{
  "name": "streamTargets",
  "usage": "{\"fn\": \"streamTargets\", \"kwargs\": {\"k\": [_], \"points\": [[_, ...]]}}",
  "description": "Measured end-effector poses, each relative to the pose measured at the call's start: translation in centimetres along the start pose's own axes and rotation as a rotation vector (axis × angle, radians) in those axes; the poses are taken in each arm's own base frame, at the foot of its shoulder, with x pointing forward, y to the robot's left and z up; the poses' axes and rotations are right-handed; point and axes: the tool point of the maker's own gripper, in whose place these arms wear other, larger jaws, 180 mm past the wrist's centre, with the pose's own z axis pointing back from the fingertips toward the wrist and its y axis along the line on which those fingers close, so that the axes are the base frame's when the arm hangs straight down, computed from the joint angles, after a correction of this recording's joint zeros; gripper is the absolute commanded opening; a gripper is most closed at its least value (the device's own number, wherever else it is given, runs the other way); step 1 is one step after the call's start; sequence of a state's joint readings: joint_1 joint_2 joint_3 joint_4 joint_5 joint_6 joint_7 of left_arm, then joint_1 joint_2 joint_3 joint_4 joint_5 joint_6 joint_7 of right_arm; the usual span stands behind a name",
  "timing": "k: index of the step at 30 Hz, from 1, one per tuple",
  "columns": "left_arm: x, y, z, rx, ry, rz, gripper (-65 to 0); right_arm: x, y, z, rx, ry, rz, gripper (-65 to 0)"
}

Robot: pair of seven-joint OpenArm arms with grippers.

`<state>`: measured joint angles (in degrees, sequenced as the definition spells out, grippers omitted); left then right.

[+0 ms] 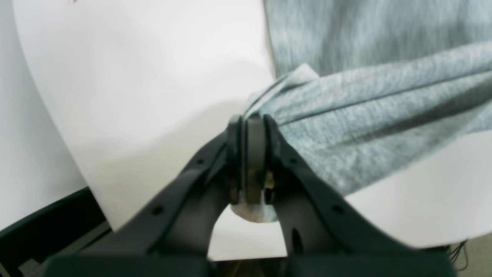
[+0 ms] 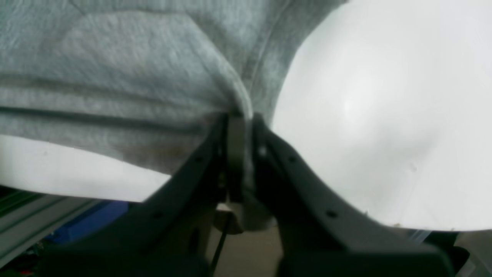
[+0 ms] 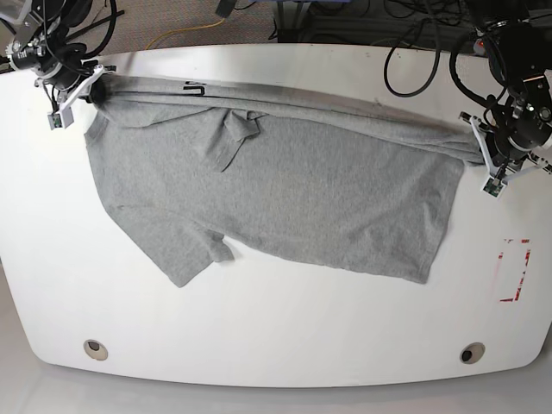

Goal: Fold the T-shirt properly
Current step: 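Release the shirt with the left gripper and move it along the shirt side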

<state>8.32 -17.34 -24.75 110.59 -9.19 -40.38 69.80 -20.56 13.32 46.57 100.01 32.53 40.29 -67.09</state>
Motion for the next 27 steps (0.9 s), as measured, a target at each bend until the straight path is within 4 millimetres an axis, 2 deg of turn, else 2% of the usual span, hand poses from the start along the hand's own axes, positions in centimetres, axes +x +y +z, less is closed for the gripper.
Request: {"fn": "streamTargets", "kwargs": {"k": [3, 7, 11, 21, 24, 27], "points": [[0.2, 0.2, -1.2, -0.02, 0.019, 0.012, -62.8, 0.4, -0.1, -0.2, -0.001, -0.007, -0.007, -65.0], [0.9, -0.8, -3.6, -0.094, 0.044, 0.021, -52.2, 0.4, -0.3, -0.9, 0.012, -0.008, -0.032, -65.0], [2.3, 0.2, -4.7, -0.102, 0.036, 0.05, -45.6, 0.2, -0.6, -1.0, 0.005, 0.008, -0.035, -65.0], [5.6, 0.4, -7.7, -0.171, -0.003, 0.081, -44.7, 0.5, -0.8, -0.9, 0.0, 0.001, -0.034, -65.0], [5.1, 0.2, -9.4, -0.171, 0.038, 0.055, -44.6, 0.6, -0.8, -0.9, 0.0, -0.001, -0.034, -65.0], [5.3, 0.1, -9.9, -0.17, 0.048, 0.047, -44.6, 0.6, -0.8, -1.0, 0.001, -0.002, -0.034, -62.0]]}}
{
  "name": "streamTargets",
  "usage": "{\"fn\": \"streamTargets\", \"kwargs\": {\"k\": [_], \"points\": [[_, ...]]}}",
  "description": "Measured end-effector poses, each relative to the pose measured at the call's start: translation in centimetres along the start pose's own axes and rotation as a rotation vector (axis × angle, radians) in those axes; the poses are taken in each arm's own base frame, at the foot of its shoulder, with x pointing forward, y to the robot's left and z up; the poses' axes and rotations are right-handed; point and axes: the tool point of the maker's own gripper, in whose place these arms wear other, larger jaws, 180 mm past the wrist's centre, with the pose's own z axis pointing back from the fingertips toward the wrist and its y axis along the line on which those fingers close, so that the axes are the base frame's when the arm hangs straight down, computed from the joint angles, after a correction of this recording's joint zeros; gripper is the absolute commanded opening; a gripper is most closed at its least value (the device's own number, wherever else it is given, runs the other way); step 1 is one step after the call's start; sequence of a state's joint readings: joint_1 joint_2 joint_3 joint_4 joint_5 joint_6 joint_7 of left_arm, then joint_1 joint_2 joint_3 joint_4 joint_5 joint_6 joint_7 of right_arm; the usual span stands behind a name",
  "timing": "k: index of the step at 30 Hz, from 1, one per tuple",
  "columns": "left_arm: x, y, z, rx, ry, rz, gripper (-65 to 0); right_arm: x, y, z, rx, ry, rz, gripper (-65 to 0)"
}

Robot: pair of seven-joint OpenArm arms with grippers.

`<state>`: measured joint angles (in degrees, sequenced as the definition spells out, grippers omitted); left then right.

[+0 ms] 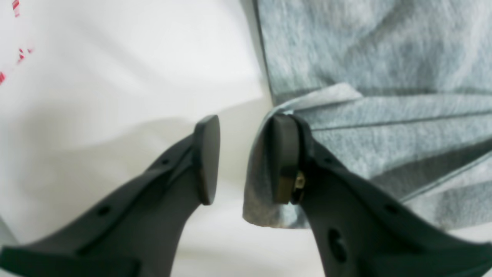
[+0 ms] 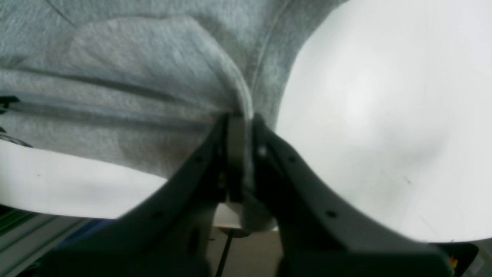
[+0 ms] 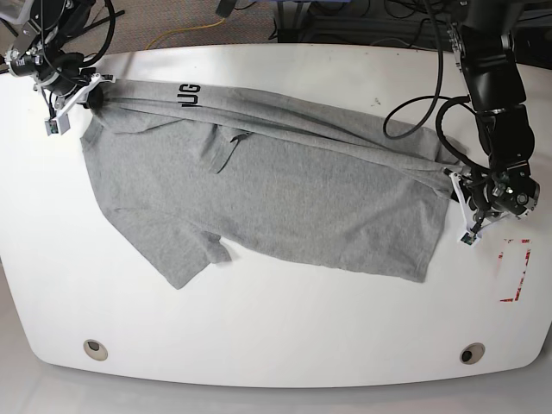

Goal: Fold the T-shirt properly
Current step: 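Release the shirt with the left gripper and move it along the shirt side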

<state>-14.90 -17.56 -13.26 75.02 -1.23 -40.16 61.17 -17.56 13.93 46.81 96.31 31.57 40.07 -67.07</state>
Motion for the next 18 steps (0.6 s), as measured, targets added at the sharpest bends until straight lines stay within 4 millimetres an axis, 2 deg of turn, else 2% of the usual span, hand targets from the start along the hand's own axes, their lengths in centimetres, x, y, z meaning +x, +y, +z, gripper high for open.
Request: {"fn": "streamTargets", "kwargs": {"k": [2, 4, 8, 10, 13, 16, 18], "points": [[0.4, 0.4, 0.2, 0.008, -0.01, 0.002, -43.8, 0.0, 0.0, 0.0, 0.0, 0.001, 0.0, -61.7], [1.2, 0.9, 0.5, 0.018, -0.027, 0.004, -38.8, -0.1, 0.0, 0.0, 0.001, 0.0, -0.003, -61.7], [1.9, 2.2, 1.3, 0.032, -0.077, 0.063, -16.5, -0.1, 0.0, 0.0, 0.0, -0.006, -0.013, -61.7], [1.9, 2.9, 2.0, 0.021, -0.125, 0.127, -10.1, 0.1, -0.1, 0.1, -0.005, -0.009, -0.014, -61.7], [1.7, 3.1, 2.9, -0.025, -0.184, 0.204, -9.7, 0.5, -0.1, 0.0, -0.003, -0.022, -0.013, -61.7], [0.8, 3.4, 3.6, -0.062, -0.166, 0.245, -10.3, 0.6, -0.1, 0.0, -0.003, -0.026, -0.012, -61.7], [1.1, 3.6, 4.3, -0.09, -0.2, 0.273, -10.8, 0.4, -0.1, 0.0, -0.004, -0.021, -0.013, -61.7]]}}
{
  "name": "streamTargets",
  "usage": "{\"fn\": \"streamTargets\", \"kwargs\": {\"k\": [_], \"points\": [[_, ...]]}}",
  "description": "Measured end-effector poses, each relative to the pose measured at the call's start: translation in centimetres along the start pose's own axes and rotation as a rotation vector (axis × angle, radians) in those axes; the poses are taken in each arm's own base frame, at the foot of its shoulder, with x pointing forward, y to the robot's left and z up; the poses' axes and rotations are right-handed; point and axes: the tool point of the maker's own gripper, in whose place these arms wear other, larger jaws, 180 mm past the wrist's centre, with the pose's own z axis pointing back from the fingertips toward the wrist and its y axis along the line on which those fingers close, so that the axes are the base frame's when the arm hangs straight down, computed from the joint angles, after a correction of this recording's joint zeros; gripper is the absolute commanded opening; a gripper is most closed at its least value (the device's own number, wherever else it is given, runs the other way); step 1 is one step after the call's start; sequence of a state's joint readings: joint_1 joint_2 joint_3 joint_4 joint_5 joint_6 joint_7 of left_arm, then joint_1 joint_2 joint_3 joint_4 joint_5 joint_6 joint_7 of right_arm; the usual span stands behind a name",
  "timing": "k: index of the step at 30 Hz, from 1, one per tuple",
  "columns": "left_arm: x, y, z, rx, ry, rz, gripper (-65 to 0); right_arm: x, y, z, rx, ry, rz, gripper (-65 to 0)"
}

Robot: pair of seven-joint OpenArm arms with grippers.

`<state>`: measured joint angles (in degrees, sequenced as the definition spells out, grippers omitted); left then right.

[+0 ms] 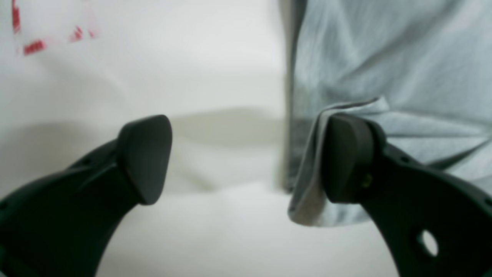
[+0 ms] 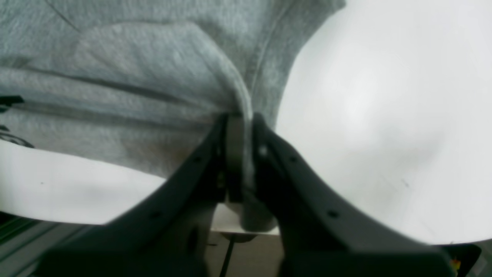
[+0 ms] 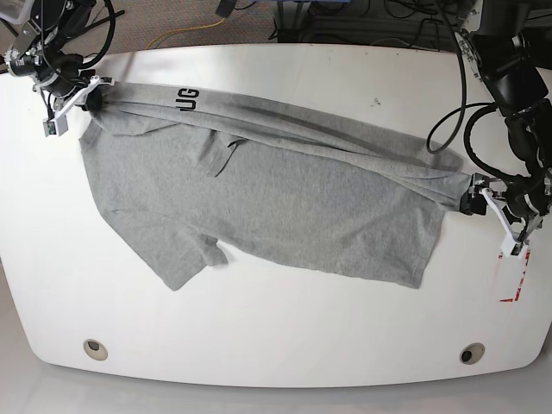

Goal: Fold the T-shirt properly
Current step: 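Release the shirt with the left gripper and move it along the shirt side, then grasp the shirt side edge with the left gripper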

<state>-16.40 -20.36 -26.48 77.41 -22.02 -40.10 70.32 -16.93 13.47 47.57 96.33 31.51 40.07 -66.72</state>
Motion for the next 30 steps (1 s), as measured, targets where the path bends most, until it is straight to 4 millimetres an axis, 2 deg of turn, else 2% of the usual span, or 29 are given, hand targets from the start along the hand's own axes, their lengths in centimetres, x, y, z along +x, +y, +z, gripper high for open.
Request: {"fn": "streamTargets", "kwargs": {"k": [5, 7, 10, 16, 22, 24, 27, 30], "points": [[1.8, -1.6, 1.9, -0.085, -0.143, 0.041, -10.6, 0.1, 0.1, -0.1, 0.003, -0.001, 0.003, -61.7], [2.1, -0.7, 3.5, -0.06, -0.195, 0.061, -10.6, 0.1, 0.1, -0.1, 0.003, -0.001, 0.003, -61.7], [1.9, 0.5, 4.2, -0.033, -0.189, 0.076, -10.7, 0.2, 0.2, -0.1, 0.007, -0.004, 0.001, -61.7], [2.1, -0.1, 1.9, -0.136, -0.134, 0.159, -10.8, 0.1, 0.3, -0.1, 0.008, -0.004, 0.0, -61.7], [-0.3, 1.1, 0.8, -0.227, -0.162, 0.374, -11.0, 0.1, 0.2, -0.1, 0.007, -0.002, 0.001, -61.7], [-1.6, 0.6, -0.2, -0.275, -0.145, 0.441, -11.0, 0.1, 0.2, -0.1, 0.006, -0.001, 0.001, -61.7], [-2.3, -0.5, -1.3, -0.339, -0.143, 0.513, -11.0, 0.1, 0.3, -0.1, 0.008, -0.002, 0.001, -61.7], [-1.2, -0.1, -0.4, -0.364, -0.237, 0.558, -11.0, 0.0, 0.3, -0.1, 0.008, -0.001, 0.001, -61.7]]}}
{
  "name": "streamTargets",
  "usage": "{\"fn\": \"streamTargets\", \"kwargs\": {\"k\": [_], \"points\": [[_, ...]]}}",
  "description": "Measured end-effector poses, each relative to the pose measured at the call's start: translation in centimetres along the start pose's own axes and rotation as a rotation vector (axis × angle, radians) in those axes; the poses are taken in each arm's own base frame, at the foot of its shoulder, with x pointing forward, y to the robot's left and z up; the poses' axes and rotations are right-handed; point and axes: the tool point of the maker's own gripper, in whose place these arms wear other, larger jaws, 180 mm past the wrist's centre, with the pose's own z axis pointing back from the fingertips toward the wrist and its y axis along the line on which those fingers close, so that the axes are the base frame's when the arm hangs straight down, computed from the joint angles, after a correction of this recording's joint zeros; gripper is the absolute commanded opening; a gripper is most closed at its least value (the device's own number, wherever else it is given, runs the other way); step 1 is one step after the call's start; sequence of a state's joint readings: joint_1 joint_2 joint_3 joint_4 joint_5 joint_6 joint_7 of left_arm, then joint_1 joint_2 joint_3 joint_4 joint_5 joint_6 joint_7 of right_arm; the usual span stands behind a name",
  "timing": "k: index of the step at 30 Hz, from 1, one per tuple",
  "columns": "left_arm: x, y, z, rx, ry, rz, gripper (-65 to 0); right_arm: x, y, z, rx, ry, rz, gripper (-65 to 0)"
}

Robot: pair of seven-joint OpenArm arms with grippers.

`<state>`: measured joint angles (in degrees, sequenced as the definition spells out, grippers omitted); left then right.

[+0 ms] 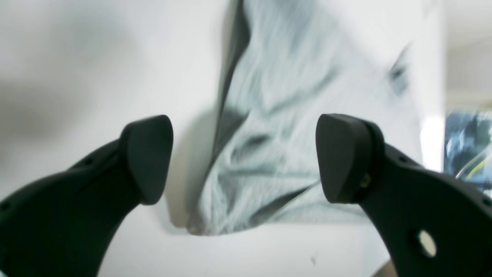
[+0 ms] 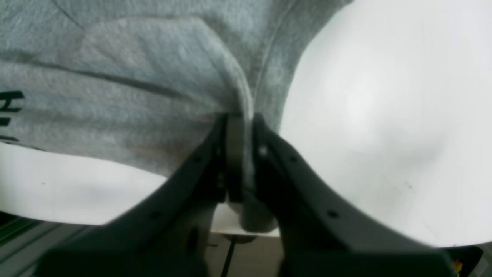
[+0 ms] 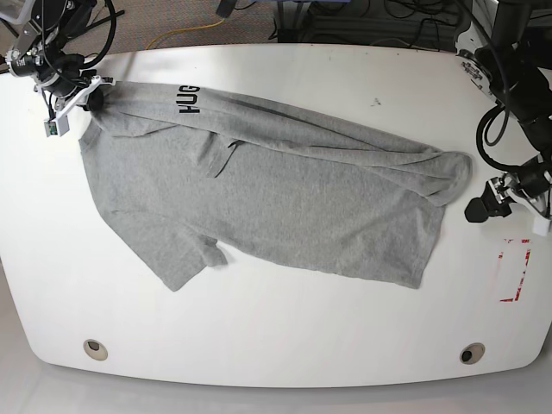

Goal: Fold the T-shirt properly
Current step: 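Grasp the shirt side edge with the left gripper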

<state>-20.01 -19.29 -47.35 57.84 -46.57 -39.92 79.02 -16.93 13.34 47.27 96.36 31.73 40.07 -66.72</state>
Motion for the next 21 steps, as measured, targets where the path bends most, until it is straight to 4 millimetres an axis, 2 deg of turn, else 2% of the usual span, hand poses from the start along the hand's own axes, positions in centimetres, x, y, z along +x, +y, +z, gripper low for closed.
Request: {"fn": "streamTargets", "kwargs": {"k": [4, 10, 14, 16, 18, 21], "points": [[2.6, -0.7, 1.6, -0.033, -0.125, -0.011, -11.0, 0.0, 0.0, 0.0, 0.001, -0.001, 0.0, -61.7], [4.0, -2.9, 1.7, -0.015, -0.107, -0.153, -11.0, 0.0, 0.0, 0.0, 0.0, -0.001, 0.0, -61.7], [2.8, -4.9, 1.0, -0.009, 0.003, -0.308, -11.0, 0.1, 0.1, -0.1, 0.002, -0.004, 0.0, -61.7], [1.8, -4.6, 1.4, 0.007, 0.02, -0.325, -11.0, 0.0, 0.0, 0.0, 0.0, 0.001, 0.001, -61.7], [-0.6, -3.4, 1.8, 0.051, 0.096, -0.332, -11.0, -0.1, 0.1, 0.0, 0.001, 0.001, -0.004, -61.7], [-2.2, -1.8, 2.8, 0.159, 0.176, -0.386, -11.0, -0.3, 0.6, -0.3, 0.013, -0.003, -0.018, -61.7]]}}
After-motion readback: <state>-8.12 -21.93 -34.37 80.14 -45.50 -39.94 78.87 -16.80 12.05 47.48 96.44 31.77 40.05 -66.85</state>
